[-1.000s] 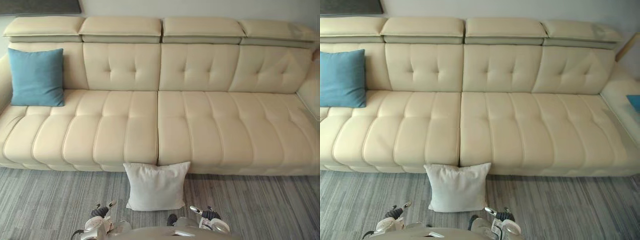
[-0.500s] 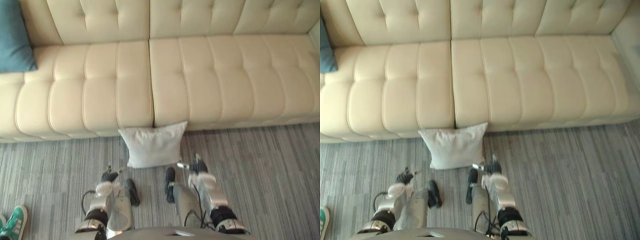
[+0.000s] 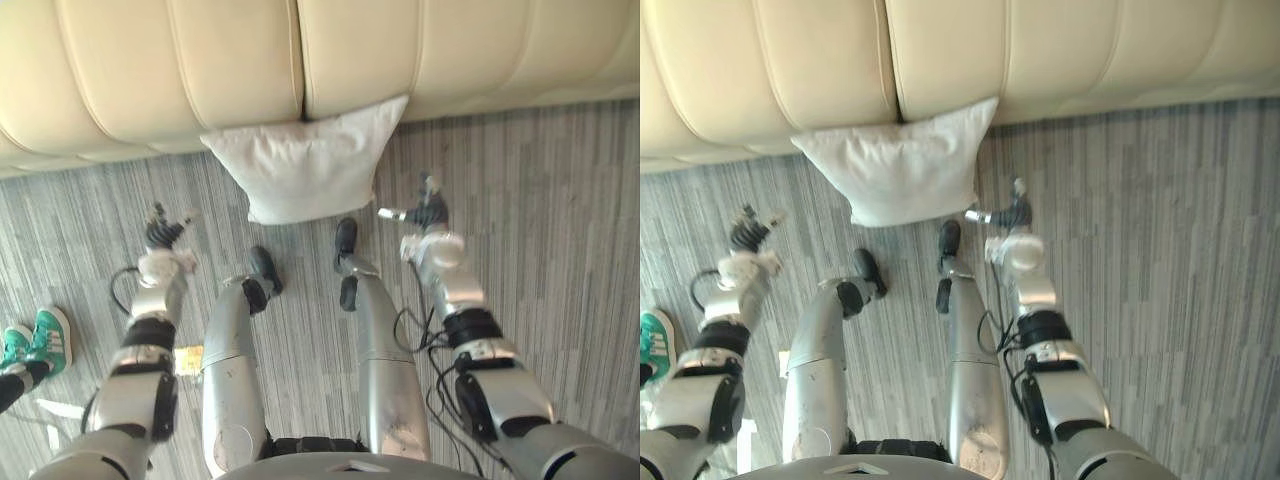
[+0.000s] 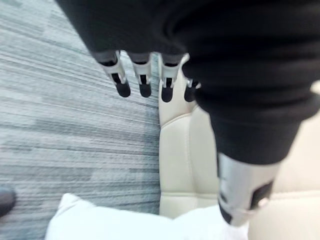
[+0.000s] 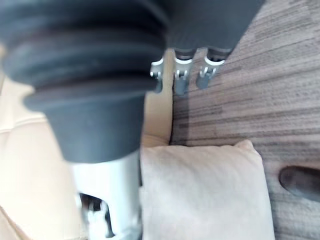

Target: Pick up cushions and gather them together orderly.

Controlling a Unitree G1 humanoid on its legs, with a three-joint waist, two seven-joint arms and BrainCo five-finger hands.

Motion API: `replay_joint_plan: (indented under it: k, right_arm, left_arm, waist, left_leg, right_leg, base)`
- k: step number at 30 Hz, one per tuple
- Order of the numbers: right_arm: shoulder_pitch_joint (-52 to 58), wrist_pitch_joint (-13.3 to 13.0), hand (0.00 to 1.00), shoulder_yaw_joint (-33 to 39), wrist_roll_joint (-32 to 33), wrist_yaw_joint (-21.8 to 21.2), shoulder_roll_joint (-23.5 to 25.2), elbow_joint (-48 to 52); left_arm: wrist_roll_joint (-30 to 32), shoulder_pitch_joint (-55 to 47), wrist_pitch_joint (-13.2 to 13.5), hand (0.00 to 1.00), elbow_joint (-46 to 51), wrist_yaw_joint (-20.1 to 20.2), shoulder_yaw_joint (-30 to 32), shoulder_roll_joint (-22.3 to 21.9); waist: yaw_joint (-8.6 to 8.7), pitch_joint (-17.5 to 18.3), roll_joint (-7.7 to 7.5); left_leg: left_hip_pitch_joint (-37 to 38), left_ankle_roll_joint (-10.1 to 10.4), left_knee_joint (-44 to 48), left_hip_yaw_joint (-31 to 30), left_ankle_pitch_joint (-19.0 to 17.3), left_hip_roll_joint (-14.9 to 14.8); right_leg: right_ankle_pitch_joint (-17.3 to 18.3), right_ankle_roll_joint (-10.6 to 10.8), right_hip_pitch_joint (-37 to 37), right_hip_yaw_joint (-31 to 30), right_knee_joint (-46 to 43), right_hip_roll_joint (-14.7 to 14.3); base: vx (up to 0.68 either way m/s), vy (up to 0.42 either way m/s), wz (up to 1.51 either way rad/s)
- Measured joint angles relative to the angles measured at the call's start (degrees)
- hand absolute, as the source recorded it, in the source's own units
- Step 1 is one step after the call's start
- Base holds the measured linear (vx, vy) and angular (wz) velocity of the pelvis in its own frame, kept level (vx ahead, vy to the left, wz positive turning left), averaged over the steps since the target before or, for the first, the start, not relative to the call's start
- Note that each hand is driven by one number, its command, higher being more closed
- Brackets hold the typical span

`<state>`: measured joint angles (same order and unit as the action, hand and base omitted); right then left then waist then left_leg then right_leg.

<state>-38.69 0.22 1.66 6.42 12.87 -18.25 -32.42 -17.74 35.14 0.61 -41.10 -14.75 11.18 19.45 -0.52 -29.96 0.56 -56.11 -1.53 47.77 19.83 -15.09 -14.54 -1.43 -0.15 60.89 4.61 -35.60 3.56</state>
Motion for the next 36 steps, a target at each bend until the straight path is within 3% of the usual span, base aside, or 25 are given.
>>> replay_joint_plan:
  k: [9,13,20,25,26,27,36]
  right_arm:
    - [-9.49,-0.58,0.0,2.2,5.47,2.47,-7.42,-0.83]
    - [-12.38,-1.34,0.0,2.43,7.88,2.81,-9.62,0.01]
    - [-17.49,-1.89,0.0,-5.67,7.0,3.98,-9.53,7.09]
    - [-22.02,-2.92,0.0,-9.66,5.39,4.91,-4.5,11.35]
    - [-22.36,-2.92,1.0,-10.04,5.4,5.14,-2.99,11.32]
    - [-22.5,-3.11,1.0,-10.02,5.62,5.29,-0.9,11.33]
    - [-23.62,-5.63,1.0,-9.98,12.4,7.46,4.81,13.73]
  left_arm:
    - [-4.76,4.73,1.61,0.0,2.27,-0.65,1.79,4.1]
    - [-6.83,5.31,1.78,0.0,6.23,-1.69,1.65,5.24]
    - [-6.75,7.93,2.37,0.0,12.81,-3.17,-3.9,5.07]
    - [-5.62,11.49,3.13,0.0,15.56,-5.11,-9.47,1.09]
    - [-5.56,12.16,3.14,0.0,15.81,-5.35,-10.65,0.04]
    - [-4.37,13.28,3.13,1.0,15.81,-5.93,-11.8,-1.19]
    - [-1.1,17.49,2.9,1.0,17.74,-11.08,-12.57,-4.87]
  waist:
    - [-0.75,-1.16,0.19]
    - [-1.05,-1.6,0.27]
    - [-1.19,-1.62,0.32]
    - [-1.18,-1.63,0.33]
    - [-1.18,-1.63,0.33]
    - [-1.14,-1.63,0.33]
    - [-0.08,-1.65,0.33]
  left_leg:
    - [-16.58,-1.4,9.87,-1.49,-1.05,-1.8]
    - [-22.39,-1.67,12.65,-1.06,-1.61,-3.04]
    - [-26.47,-2.53,14.85,0.12,-1.85,-4.6]
    - [-27.91,-2.94,16.13,0.47,-2.02,-5.04]
    - [-27.91,-2.78,16.09,0.52,-2.25,-5.04]
    - [-28.0,-2.8,15.99,0.6,-2.53,-5.04]
    - [-29.47,-2.78,15.83,0.71,-2.22,-5.32]
  right_leg:
    - [2.27,-0.11,17.34,-0.79,-10.69,0.26]
    - [1.36,0.28,23.33,-1.49,-12.17,-0.33]
    - [-0.3,0.56,27.91,-2.91,-12.6,-1.67]
    - [-0.34,0.61,29.72,-3.42,-13.65,-1.92]
    - [-0.35,0.64,29.73,-3.46,-13.57,-1.93]
    - [-0.39,0.7,29.85,-3.49,-13.4,-1.95]
    - [-0.59,0.99,31.35,-3.69,-12.96,-2.49]
  base:
    - [-0.05,-0.02,0.05]
    - [-0.09,-0.02,-0.1]
    - [-0.05,-0.005,-0.14]
    - [-0.06,-0.013,-0.03]
    - [-0.06,-0.013,-0.02]
    - [-0.06,-0.012,-0.02]
    - [-0.05,-0.018,-0.03]
